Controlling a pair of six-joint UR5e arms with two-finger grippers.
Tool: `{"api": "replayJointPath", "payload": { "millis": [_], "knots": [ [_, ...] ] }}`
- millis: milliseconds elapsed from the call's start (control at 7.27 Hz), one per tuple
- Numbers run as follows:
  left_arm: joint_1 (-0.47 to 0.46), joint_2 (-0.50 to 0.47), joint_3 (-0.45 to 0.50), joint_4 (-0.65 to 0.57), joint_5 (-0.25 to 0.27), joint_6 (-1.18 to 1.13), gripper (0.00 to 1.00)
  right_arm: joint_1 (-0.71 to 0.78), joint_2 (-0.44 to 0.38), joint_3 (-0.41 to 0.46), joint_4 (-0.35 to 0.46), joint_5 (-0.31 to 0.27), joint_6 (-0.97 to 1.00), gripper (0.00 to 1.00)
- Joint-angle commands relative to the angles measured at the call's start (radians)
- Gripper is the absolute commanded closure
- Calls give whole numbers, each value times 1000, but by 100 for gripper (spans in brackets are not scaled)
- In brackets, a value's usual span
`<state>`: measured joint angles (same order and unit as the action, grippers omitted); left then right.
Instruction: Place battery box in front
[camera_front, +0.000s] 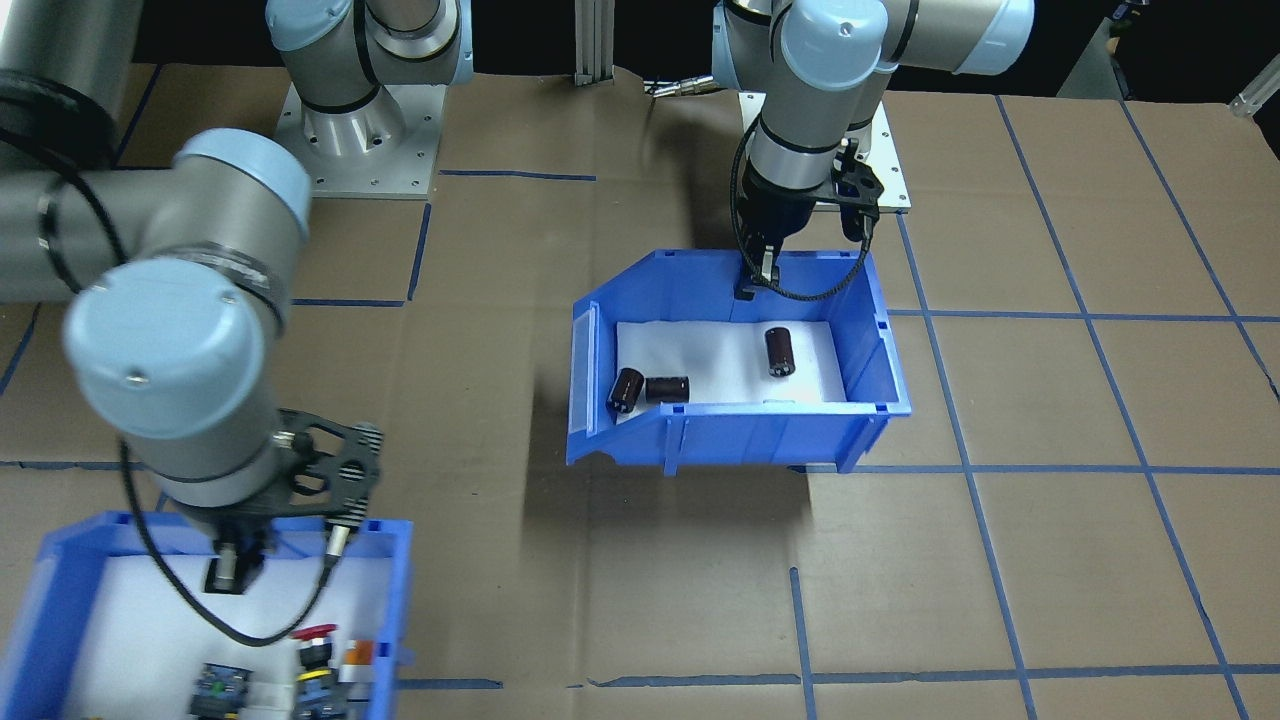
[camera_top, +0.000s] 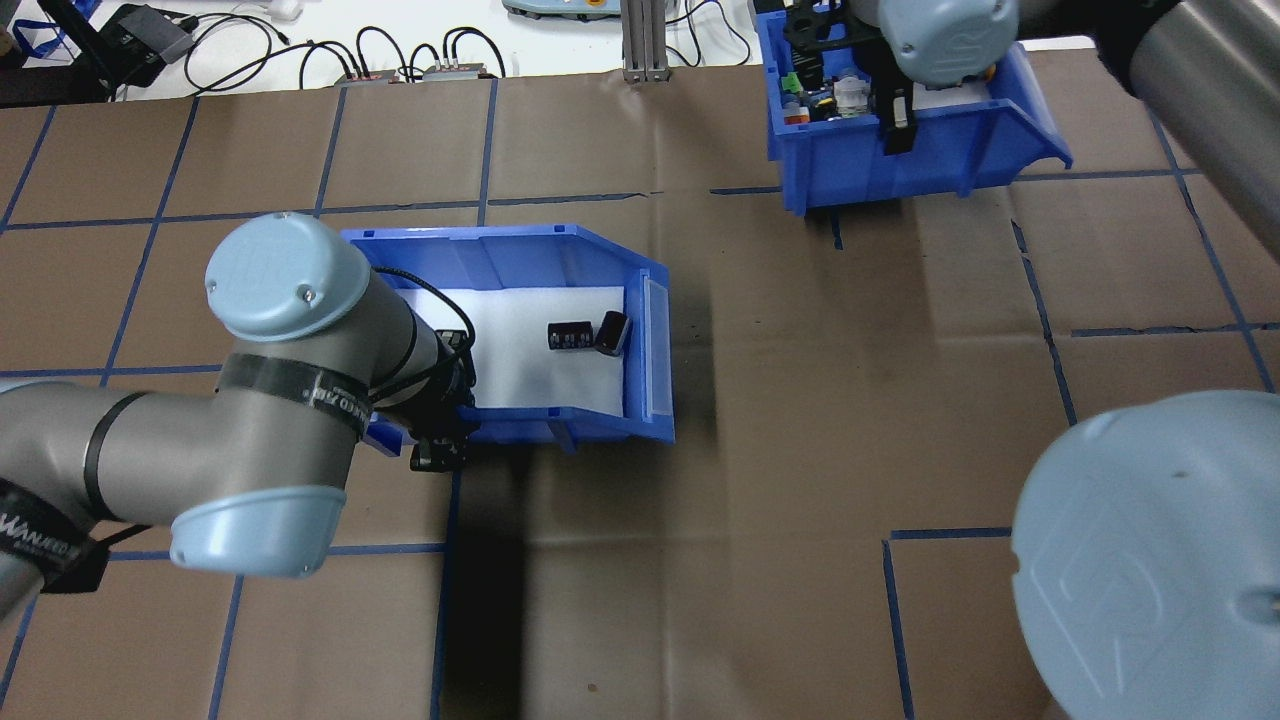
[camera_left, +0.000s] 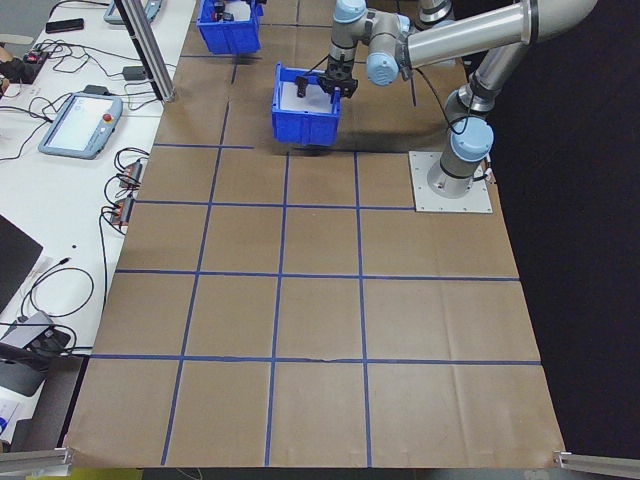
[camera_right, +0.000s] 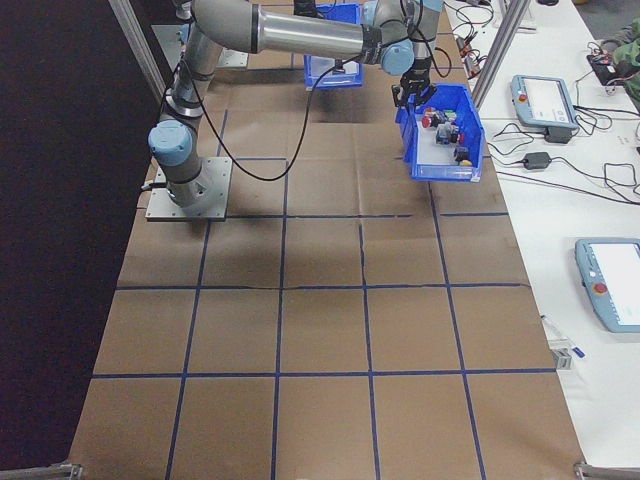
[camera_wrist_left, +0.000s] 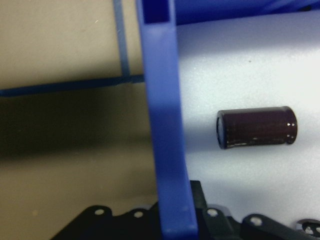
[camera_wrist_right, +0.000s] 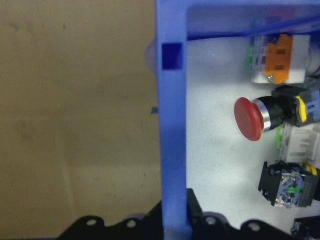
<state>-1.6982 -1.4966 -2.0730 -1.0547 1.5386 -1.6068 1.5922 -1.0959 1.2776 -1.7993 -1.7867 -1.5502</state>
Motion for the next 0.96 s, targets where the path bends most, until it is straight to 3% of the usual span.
{"api": "replayJointPath", "payload": {
  "millis": [0, 275, 550, 826],
  "knots": [
    [-7, -198, 214, -10, -8, -16, 100, -104, -132, 138, -8, 10, -132, 94],
    [-46, -315, 313, -1, -63, -105, 100, -178, -247, 279, -9, 48, -175, 94],
    [-111, -431, 435, -1, -64, -157, 100, -216, -378, 447, -18, 75, -180, 94],
    [-173, -539, 545, -8, -48, -165, 99, -224, -474, 610, -121, 75, -238, 94]
  ]
}}
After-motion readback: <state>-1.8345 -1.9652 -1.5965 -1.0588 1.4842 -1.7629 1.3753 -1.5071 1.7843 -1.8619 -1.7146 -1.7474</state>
